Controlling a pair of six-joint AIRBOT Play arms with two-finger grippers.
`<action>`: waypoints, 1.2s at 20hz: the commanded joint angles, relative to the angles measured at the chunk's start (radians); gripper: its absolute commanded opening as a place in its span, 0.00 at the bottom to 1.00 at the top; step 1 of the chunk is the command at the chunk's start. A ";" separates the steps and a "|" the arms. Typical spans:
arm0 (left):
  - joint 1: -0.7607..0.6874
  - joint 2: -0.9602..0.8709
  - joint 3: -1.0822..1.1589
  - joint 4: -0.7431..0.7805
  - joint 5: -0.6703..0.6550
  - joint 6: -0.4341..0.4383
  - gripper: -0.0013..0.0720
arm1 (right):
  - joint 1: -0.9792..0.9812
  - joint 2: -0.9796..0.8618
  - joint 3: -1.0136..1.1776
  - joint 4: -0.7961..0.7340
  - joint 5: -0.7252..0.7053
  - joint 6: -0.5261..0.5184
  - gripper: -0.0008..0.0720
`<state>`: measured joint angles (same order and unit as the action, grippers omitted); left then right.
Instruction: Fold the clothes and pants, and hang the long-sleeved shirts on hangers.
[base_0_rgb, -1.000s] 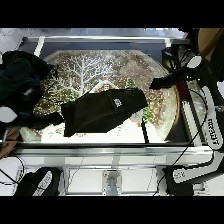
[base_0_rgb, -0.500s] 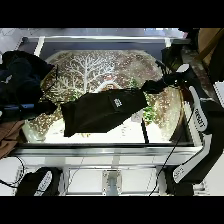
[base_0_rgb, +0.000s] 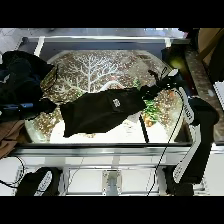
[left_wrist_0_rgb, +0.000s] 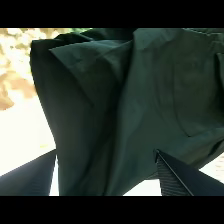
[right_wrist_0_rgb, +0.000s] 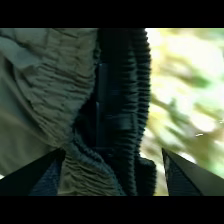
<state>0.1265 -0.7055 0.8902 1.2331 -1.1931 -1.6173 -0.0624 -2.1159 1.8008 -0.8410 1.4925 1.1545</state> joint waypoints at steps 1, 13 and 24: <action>0.001 0.001 0.000 0.000 0.000 -0.004 0.98 | 0.019 -0.050 0.026 -0.008 0.047 0.016 0.87; 0.001 0.001 0.000 0.001 0.000 -0.003 0.98 | 0.021 -0.045 0.085 0.140 0.058 -0.019 0.04; 0.001 0.001 0.000 0.000 0.029 -0.003 0.98 | -0.590 0.424 0.212 -0.169 0.172 0.214 0.04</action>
<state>0.1265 -0.7055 0.8902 1.2335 -1.1824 -1.6207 -0.4637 -1.8099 2.0056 -0.8669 1.6024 1.3010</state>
